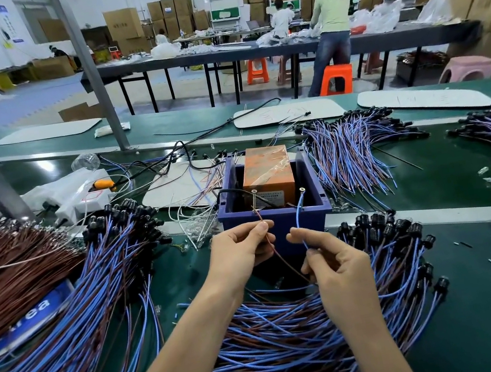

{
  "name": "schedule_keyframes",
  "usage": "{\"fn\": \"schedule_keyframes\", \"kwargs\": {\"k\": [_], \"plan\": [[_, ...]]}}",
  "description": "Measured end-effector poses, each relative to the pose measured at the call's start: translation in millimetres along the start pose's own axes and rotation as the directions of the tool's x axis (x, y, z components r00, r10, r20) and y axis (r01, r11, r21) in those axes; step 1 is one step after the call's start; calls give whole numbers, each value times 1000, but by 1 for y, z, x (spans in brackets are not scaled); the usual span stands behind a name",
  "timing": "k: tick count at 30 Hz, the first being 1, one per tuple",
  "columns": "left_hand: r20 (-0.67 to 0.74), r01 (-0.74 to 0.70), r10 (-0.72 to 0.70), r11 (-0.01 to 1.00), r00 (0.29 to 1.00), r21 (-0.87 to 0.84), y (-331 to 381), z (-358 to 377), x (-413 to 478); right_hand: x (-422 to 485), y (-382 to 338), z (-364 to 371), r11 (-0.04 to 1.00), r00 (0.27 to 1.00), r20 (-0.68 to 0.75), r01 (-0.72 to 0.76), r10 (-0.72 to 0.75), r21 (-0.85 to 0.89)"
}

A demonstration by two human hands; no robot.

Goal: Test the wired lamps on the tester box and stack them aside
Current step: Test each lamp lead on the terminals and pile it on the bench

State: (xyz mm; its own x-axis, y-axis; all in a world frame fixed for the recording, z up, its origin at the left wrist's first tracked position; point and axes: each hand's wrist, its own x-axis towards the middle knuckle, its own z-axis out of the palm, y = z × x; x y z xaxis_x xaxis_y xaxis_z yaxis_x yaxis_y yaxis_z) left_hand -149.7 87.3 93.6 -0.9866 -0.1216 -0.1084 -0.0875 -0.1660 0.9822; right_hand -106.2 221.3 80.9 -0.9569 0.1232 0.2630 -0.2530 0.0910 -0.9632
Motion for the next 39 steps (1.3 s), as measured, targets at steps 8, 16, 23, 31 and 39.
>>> {"fn": "schedule_keyframes", "kwargs": {"k": [8,16,23,31,39], "plan": [[14,35,-35,999,999,-9,-2,-1,2,22,-12,-9,988,988,-152,55,-33,143],[40,77,-76,997,996,-30,1,-8,0,45,-19,-24,992,993,-102,76,-66,103],[79,45,-52,995,996,85,4,-9,-1,52,-28,-29,992,998,-6,55,-55,110],[39,30,-37,987,999,155,5,-6,1,72,-19,-32,908,991,-130,-41,-15,-417],[16,50,-53,990,998,135,6,-5,4,80,-12,-19,839,981,-187,-62,-48,-540]]}}
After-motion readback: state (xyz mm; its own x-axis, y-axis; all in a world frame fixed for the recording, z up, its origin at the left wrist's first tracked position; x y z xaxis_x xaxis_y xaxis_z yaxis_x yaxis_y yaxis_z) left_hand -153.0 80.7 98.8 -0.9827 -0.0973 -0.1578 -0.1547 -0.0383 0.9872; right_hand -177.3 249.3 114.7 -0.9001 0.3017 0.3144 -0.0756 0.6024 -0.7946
